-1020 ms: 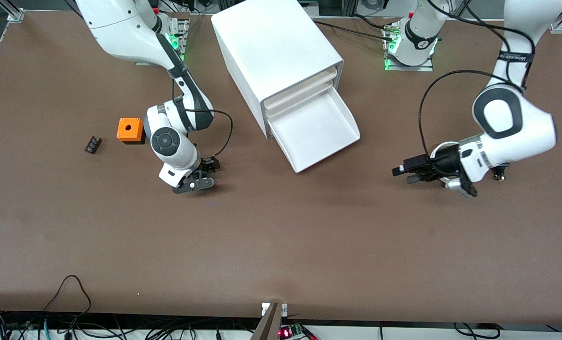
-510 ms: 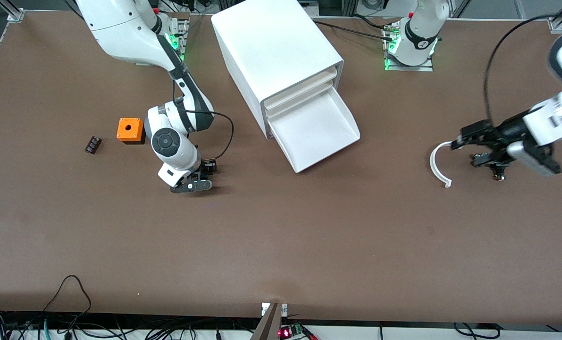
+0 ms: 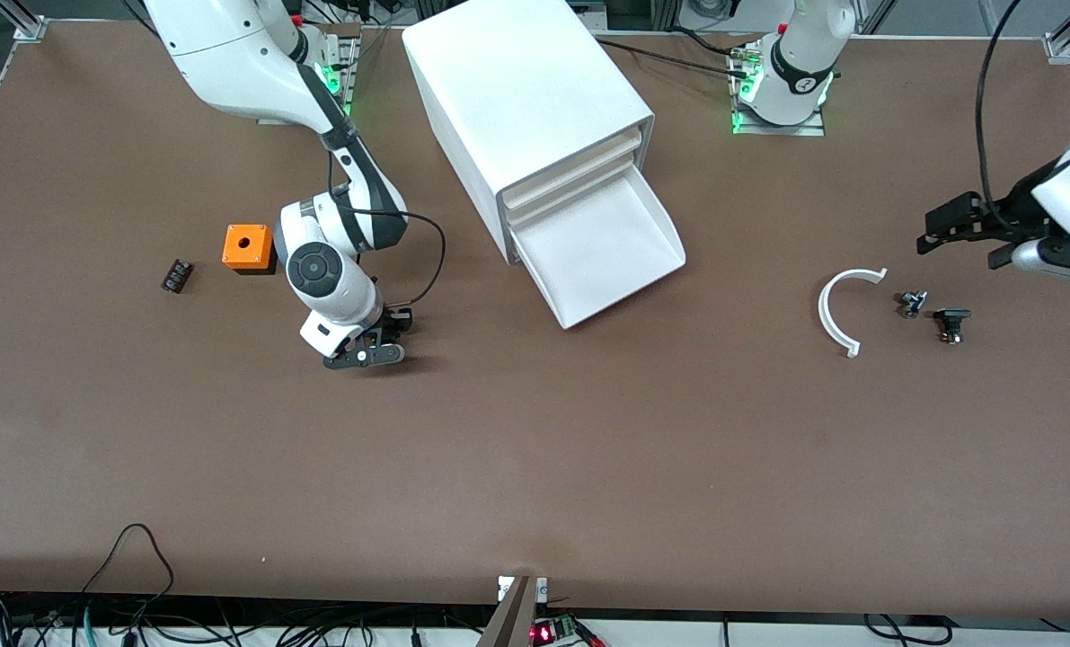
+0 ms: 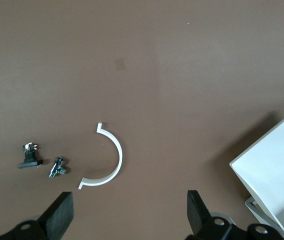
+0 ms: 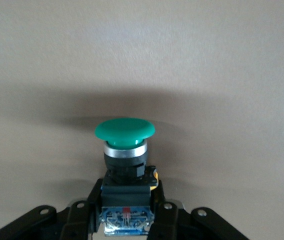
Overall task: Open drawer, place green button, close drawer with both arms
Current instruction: 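Carry the green button with the right gripper over the open drawer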
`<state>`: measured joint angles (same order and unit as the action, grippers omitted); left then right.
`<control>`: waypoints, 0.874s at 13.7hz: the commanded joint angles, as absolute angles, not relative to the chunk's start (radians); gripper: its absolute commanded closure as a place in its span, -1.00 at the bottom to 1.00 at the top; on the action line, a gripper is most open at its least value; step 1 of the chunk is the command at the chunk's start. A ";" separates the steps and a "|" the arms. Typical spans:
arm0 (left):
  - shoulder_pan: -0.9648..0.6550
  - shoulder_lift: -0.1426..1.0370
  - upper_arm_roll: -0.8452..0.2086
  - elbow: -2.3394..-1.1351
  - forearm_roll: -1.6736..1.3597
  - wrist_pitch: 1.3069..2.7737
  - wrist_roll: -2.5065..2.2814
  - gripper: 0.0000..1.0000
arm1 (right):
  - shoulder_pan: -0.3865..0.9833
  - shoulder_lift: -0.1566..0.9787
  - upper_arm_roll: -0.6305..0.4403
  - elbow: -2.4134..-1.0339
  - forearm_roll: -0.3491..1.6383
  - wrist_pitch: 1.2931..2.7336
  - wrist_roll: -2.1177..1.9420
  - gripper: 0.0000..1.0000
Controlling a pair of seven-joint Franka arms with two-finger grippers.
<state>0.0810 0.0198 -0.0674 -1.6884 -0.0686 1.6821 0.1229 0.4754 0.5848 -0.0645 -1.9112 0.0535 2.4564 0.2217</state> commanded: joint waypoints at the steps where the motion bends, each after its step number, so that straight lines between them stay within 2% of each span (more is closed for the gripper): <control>1: 0.061 0.028 -0.104 -1.640 0.018 1.637 -0.026 -1.00 | 0.476 0.545 -0.063 -1.879 0.051 2.447 0.166 0.33; 6: 0.061 0.025 -0.118 -1.640 0.017 1.641 -0.064 -1.00 | 0.474 0.457 -0.066 -1.832 0.048 2.433 -0.062 0.33; 12: 0.061 0.054 -0.114 -1.580 0.017 1.643 -0.052 -1.00 | 0.476 0.451 -0.016 -1.609 0.054 2.266 -0.515 0.32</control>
